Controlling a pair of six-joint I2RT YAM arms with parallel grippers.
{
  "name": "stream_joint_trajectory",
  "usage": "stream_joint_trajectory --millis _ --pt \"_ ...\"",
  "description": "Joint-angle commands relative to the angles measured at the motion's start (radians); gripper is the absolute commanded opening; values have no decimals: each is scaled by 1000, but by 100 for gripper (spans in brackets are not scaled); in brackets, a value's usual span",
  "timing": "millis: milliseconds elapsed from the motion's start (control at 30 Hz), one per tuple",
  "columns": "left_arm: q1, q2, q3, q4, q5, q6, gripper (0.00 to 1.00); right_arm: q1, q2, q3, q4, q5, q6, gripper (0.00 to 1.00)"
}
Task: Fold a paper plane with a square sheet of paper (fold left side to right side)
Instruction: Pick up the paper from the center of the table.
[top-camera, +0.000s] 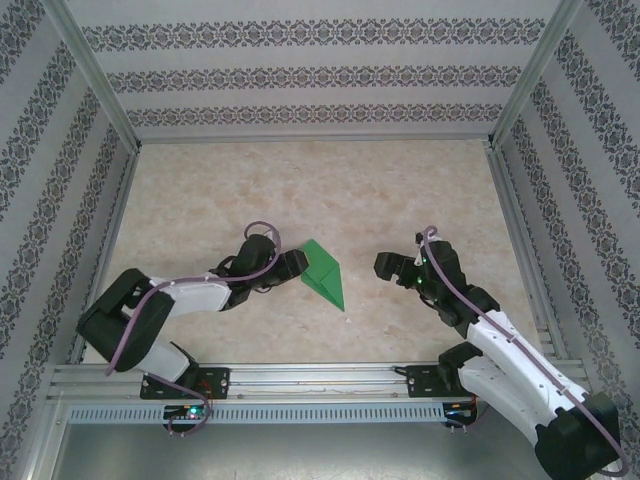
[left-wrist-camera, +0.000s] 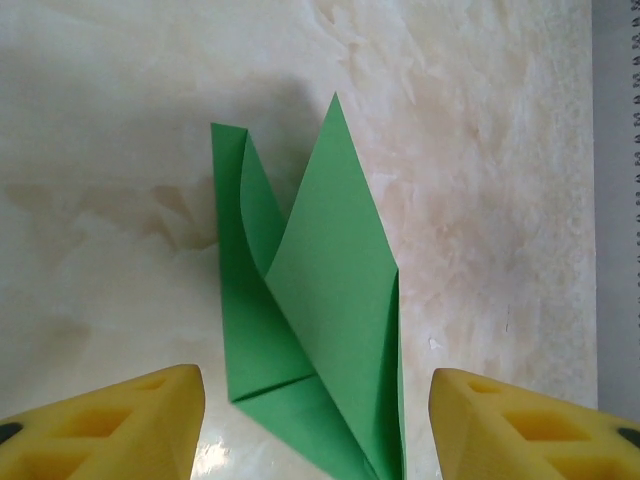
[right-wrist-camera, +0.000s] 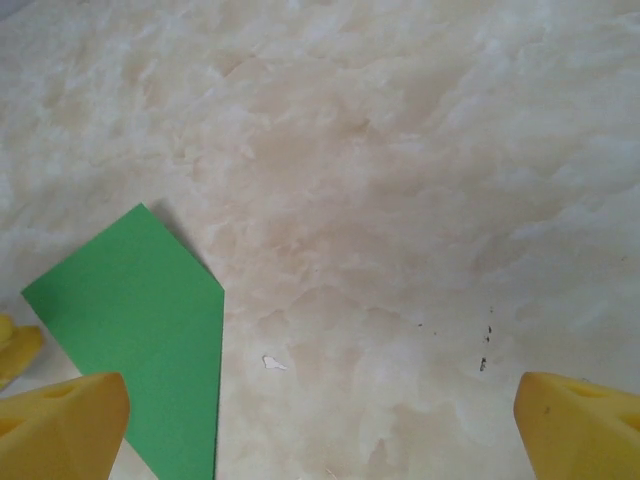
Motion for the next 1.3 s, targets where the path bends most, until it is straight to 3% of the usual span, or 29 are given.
stream_joint_trajectory --millis 0,233,367,433,800,1033,1267 --pt "-12 54 39 136 3 -43 55 -24 -19 -23 3 -67 4 98" --pt "-8 123 75 141 -26 -13 28 -78 -40 -39 11 -178 -22 98" --pt "2 133 61 167 1 -9 6 -133 -26 -49 51 -320 -39 98" --pt "7 119 51 170 19 8 1 -162 -10 -53 80 -397 -43 98" --pt "85 -100 -34 97 303 245 0 -197 194 -62 364 -775 -51 98" --pt "115 -272 -112 124 481 346 0 -48 465 -3 531 -891 -146 93" --pt "119 -354 -160 156 551 354 0 52 696 61 728 -967 -155 92"
